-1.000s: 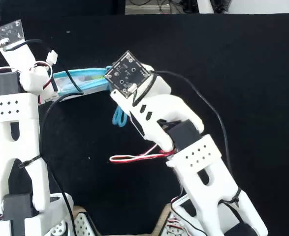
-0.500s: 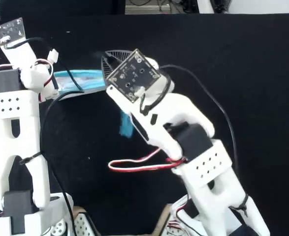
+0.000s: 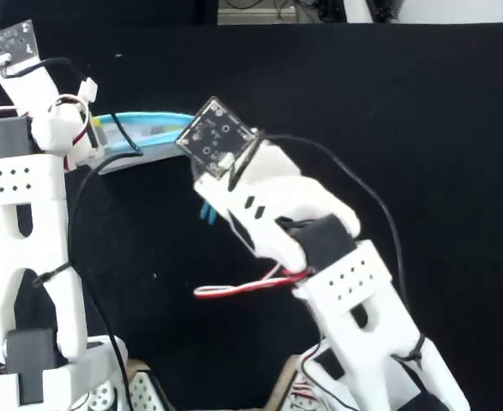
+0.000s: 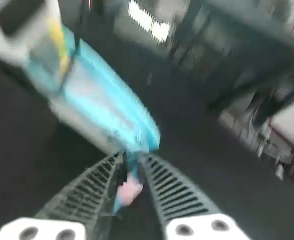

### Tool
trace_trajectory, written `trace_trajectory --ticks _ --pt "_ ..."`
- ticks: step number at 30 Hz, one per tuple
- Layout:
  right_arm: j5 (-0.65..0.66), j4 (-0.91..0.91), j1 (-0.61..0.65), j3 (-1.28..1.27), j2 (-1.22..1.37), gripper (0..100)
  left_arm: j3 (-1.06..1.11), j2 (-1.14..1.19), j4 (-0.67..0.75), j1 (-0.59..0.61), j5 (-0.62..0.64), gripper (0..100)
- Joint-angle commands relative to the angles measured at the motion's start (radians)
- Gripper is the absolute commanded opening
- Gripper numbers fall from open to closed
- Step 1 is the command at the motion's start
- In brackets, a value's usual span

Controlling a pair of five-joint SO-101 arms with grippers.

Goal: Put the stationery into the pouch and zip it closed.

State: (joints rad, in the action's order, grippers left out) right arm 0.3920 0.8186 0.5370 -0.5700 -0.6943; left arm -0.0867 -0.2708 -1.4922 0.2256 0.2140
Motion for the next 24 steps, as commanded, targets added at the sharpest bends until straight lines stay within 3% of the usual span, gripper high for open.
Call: trace_trajectory --ticks 1,5,12,24 --pt "-0.008 0.026 -0.049 -0.056 -0.021 27.6 -0.019 -0.006 0.005 0.013 -0.002 15" --pt "0.0 -0.057 -0.051 -0.122 -0.015 25.3 -0.021 -0.006 0.005 0.013 -0.002 15" --pt "0.002 -0.419 -0.055 -0.283 0.076 21.8 -0.013 -0.015 -0.002 0.013 -0.002 15" --pt "-0.008 -0.436 -0.043 -0.145 0.199 21.5 -0.013 -0.015 -0.003 0.013 -0.002 15"
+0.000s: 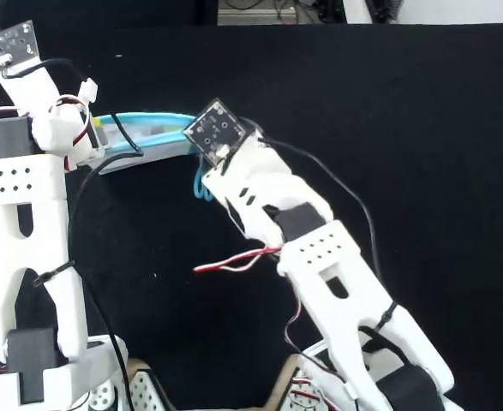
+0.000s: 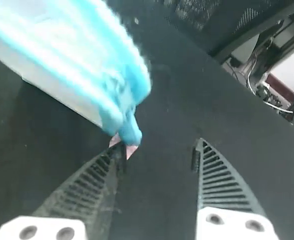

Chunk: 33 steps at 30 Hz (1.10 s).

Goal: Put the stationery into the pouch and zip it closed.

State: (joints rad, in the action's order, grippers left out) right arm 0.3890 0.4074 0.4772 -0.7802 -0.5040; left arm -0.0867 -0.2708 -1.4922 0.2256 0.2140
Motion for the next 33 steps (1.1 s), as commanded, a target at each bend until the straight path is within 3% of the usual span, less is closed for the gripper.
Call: trace_trajectory --ticks 1,11,17,33 --pt "-0.005 -0.025 0.017 0.07 0.018 21.5 -0.013 -0.015 -0.003 0.013 -0.002 15" --pt "0.049 -0.066 0.057 0.076 0.027 21.1 -0.012 -0.011 -0.003 0.015 -0.002 15" --pt "0.209 -0.069 0.089 0.076 0.025 1.1 -0.012 -0.008 -0.003 0.015 -0.002 15" --pt "0.184 -0.049 0.011 0.073 -0.067 1.0 -0.016 -0.008 0.002 0.013 -0.006 15"
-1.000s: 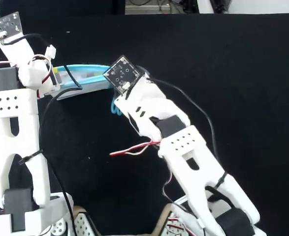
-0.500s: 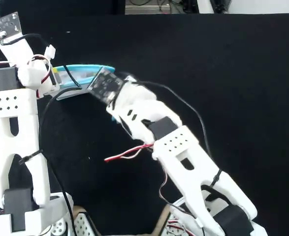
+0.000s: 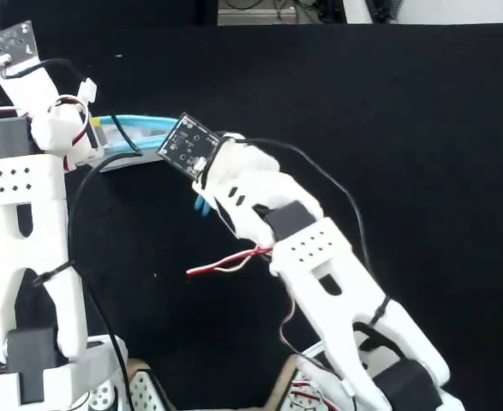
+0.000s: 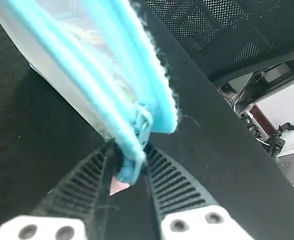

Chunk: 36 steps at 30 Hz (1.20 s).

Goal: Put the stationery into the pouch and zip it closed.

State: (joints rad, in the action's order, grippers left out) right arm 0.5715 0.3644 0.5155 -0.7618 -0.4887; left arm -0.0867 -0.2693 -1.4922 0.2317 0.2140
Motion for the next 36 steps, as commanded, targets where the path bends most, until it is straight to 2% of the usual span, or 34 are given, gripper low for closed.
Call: trace_trajectory --ticks 1,12,18,32,36 --pt "0.003 0.015 -0.028 0.059 -0.097 1.0 -0.016 -0.009 0.002 0.007 -0.006 15" --pt "0.005 0.106 -0.028 0.062 -0.137 1.0 -0.021 -0.018 -0.003 0.007 -0.005 15" --pt "0.121 0.285 -0.028 0.096 -0.137 1.0 -0.021 -0.015 -0.003 0.007 -0.005 15" --pt "0.12 0.298 -0.028 0.16 -0.139 1.1 -0.021 -0.015 -0.002 0.007 -0.005 15" --pt "0.078 0.354 -0.028 0.232 -0.139 1.1 -0.056 -0.018 -0.003 0.007 -0.005 15"
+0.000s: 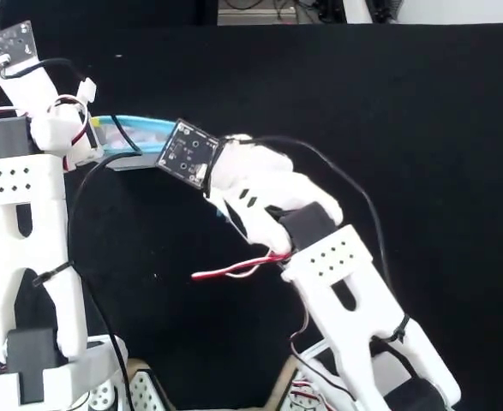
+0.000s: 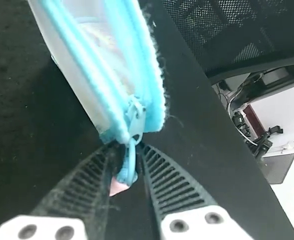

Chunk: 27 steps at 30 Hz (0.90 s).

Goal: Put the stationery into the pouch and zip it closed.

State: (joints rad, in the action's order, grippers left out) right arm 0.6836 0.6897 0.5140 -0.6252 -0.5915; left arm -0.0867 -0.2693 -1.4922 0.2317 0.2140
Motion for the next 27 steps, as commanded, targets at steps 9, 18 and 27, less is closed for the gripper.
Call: trace_trajectory --ticks 9,18,27 --pt "-0.034 0.08 -0.026 0.166 -0.036 1.0 -0.074 -0.018 0.002 0.007 -0.003 15" --pt "-0.114 0.094 -0.026 0.216 -0.036 1.0 -0.081 -0.018 -0.003 0.007 -0.003 15" --pt "-0.249 0.098 -0.026 0.217 -0.033 1.0 -0.173 -0.018 -0.003 0.005 -0.002 15"
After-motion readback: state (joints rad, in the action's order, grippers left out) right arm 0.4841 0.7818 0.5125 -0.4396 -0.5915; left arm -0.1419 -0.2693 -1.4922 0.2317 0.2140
